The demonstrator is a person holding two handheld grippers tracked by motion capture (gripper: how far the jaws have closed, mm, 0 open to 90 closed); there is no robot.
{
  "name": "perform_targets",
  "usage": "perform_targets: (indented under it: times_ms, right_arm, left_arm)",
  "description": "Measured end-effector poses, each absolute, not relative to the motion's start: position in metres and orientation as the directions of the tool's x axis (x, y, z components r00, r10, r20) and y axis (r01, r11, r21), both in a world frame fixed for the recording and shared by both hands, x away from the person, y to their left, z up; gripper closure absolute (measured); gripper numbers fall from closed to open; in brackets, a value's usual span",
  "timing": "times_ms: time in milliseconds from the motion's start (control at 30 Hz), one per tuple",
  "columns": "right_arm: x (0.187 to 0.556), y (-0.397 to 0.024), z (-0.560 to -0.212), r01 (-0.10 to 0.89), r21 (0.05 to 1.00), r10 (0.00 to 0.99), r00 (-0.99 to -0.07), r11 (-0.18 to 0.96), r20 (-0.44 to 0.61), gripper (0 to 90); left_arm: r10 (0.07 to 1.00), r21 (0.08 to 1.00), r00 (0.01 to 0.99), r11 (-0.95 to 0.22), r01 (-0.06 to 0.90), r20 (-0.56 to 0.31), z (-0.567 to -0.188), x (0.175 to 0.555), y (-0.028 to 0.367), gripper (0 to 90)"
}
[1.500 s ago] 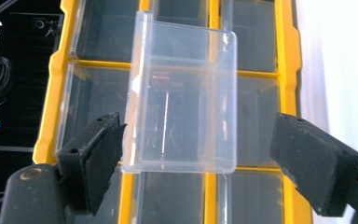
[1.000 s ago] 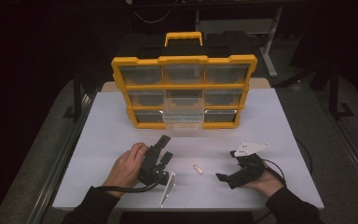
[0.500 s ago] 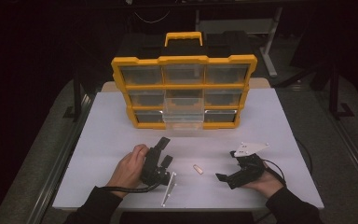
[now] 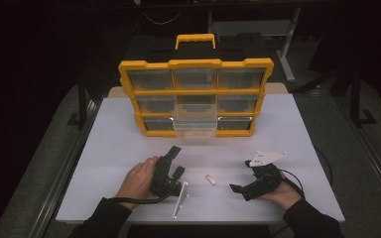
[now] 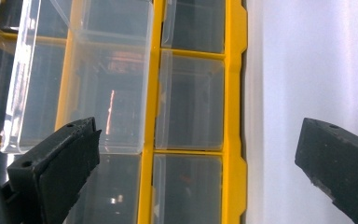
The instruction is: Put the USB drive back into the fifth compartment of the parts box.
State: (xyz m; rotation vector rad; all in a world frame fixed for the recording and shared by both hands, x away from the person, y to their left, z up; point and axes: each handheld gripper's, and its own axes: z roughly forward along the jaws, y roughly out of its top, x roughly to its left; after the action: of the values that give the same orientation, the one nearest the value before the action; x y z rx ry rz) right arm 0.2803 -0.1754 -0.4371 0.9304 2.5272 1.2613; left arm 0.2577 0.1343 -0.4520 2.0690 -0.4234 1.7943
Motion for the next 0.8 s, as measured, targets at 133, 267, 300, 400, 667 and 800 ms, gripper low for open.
perform_targets:
  times_ms: [133,267,300,400,667,800]
  right_arm:
    - [0.2802,-0.1753,-0.4373,0.456,0.767,0.598,-0.792,0.452,0.119,0.0]
    - [0.2805,-0.1752,-0.4377,0.458,0.765,0.599,-0.791,0.452,0.120,0.0]
    - [0.2805,-0.1752,-0.4376,0.458,0.765,0.599,-0.792,0.452,0.120,0.0]
    - [0.2804,-0.1749,-0.4377,0.458,0.764,0.598,-0.792,0.454,0.119,0.0]
    - [0.2810,-0.1747,-0.4381,0.461,0.764,0.598,-0.792,0.452,0.124,0.0]
    - [0.2808,-0.1748,-0.4380,0.460,0.764,0.599,-0.792,0.453,0.122,0.0]
  left_arm:
    - [0.032,0.104,0.167,-0.888,-0.448,0.986,-0.4513,0.2581,0.1345,0.0]
    - [0.063,0.146,0.201,-0.890,-0.432,0.977,-0.4501,0.2595,0.1357,0.0]
    - [0.072,0.157,0.208,-0.889,-0.431,0.976,-0.4500,0.2598,0.1359,0.0]
    - [0.109,0.203,0.233,-0.881,-0.427,0.966,-0.4488,0.2606,0.1362,0.0]
    - [0.170,0.282,0.293,-0.873,-0.399,0.941,-0.4457,0.2628,0.1374,0.0]
    - [0.204,0.326,0.328,-0.866,-0.379,0.922,-0.4446,0.2648,0.1379,0.0]
